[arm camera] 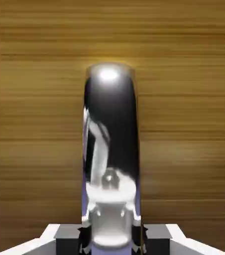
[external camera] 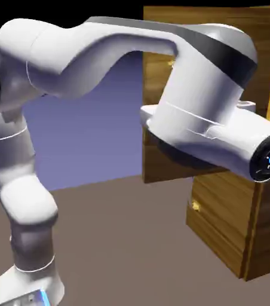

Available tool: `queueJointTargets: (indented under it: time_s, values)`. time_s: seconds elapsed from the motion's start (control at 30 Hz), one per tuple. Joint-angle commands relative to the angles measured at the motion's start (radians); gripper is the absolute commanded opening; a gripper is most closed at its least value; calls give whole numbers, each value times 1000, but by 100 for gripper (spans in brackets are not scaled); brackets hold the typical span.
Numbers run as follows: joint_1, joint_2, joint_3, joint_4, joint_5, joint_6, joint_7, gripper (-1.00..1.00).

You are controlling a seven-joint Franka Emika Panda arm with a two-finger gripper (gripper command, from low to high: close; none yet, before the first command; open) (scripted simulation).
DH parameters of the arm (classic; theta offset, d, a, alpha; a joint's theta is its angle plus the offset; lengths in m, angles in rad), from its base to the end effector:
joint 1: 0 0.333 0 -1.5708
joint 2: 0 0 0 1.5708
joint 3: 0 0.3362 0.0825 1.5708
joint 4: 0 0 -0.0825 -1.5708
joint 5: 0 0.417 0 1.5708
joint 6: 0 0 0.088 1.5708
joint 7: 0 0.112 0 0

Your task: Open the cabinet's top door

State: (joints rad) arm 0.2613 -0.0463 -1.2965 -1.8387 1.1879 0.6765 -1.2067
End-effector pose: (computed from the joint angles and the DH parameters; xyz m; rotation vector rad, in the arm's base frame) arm 0.3342 -0.3345 0.6082 -1.5171 -0.5559 -0.6798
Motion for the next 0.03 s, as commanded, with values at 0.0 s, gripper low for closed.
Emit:
queueJointTargets:
  time_s: [0.0]
  values:
    - [34,0,-32,8,-1,-5,0,-100]
